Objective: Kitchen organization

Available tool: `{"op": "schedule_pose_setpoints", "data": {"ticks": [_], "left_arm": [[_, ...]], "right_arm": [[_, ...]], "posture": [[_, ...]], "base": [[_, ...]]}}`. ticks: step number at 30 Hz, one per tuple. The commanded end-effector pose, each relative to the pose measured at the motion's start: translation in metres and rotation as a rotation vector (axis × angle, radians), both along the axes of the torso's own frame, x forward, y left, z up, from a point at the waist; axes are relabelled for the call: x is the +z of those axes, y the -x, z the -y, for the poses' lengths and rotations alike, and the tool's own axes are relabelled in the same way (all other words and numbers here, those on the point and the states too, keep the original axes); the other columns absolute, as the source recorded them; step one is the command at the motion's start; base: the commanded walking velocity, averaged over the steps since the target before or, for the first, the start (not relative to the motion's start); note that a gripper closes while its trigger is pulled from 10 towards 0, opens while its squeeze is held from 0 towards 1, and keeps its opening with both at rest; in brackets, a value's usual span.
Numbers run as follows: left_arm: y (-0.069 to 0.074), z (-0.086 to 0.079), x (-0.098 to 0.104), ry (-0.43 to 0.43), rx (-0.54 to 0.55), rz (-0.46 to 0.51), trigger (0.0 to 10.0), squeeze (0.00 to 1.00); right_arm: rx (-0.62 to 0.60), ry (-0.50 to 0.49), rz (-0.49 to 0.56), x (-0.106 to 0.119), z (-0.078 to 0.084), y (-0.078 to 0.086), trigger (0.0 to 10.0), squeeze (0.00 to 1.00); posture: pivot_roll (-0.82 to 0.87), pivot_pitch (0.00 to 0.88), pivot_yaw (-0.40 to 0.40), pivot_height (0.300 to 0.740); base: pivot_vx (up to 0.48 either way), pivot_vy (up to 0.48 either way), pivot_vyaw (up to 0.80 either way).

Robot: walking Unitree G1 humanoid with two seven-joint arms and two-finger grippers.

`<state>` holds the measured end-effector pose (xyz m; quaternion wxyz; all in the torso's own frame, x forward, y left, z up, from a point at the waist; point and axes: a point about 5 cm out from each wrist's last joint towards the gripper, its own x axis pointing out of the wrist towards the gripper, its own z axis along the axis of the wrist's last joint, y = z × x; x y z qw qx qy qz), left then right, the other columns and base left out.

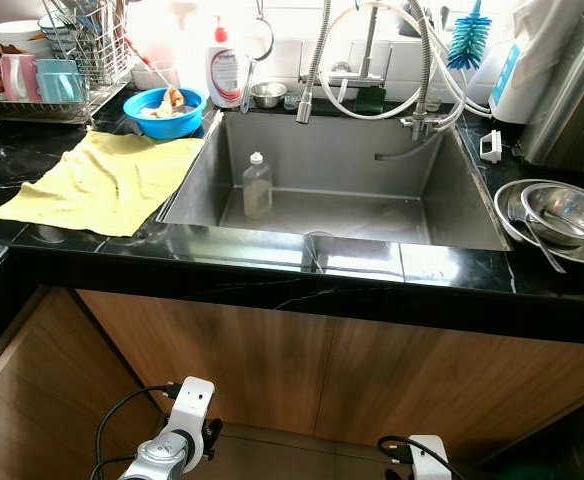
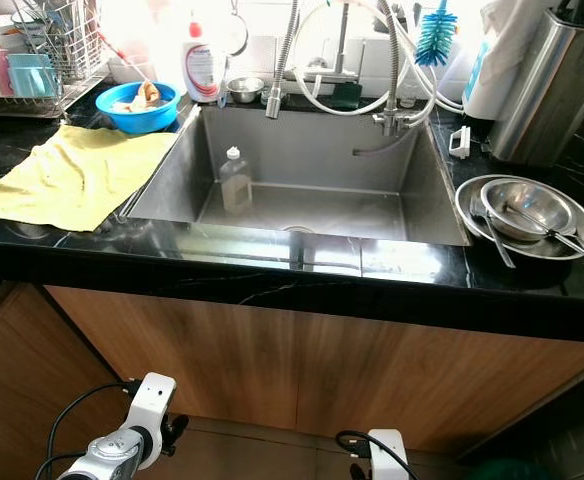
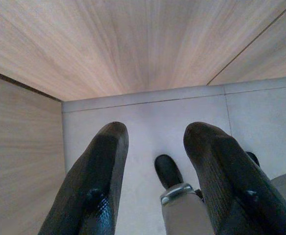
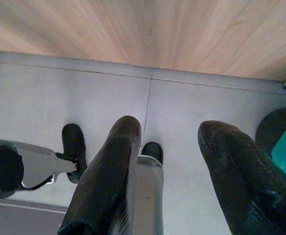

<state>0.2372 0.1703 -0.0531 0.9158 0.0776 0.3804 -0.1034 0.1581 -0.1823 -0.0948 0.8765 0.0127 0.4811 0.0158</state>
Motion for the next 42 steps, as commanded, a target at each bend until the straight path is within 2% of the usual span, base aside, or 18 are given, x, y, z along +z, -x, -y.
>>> {"op": "schedule_pose_setpoints", "data": {"ticks": [1, 6, 17, 24, 42], "left_arm": [[0.0037, -0.0009, -0.0024, -0.015, -0.024, -0.015, 10.0, 0.00], [0.0034, -0.0009, -0.0021, -0.002, 0.001, -0.008, 10.0, 0.00], [0.0010, -0.0036, -0.0001, -0.030, -0.030, 0.004, 10.0, 0.00], [-0.0004, -0.0002, 0.0005, -0.024, -0.029, 0.010, 10.0, 0.00], [0.0003, -0.0057, 0.0005, -0.032, -0.012, 0.010, 10.0, 0.00]], "right_arm": [[0.007, 0.008, -0.007, -0.0002, 0.0009, 0.0005, 10.0, 0.00], [-0.012, 0.004, -0.009, -0.0007, 0.0013, 0.0016, 10.0, 0.00], [-0.005, 0.008, -0.008, -0.0013, 0.0007, 0.0032, 10.0, 0.00], [-0.006, 0.005, -0.006, -0.0015, 0.0000, 0.0037, 10.0, 0.00], [-0.016, 0.006, 0.012, -0.0002, 0.0020, 0.0019, 10.0, 0.00]], "posture": [[-0.07, 0.000, 0.015, 0.740], [-0.07, 0.000, 0.014, 0.740], [-0.07, 0.000, 0.017, 0.740], [-0.08, 0.000, 0.018, 0.740], [-0.08, 0.000, 0.010, 0.740]], "base": [[0.000, -0.300, 0.00], [0.000, -0.112, 0.00], [0.000, 0.000, 0.00], [0.000, -0.425, 0.00], [0.000, 0.000, 0.00]]}}
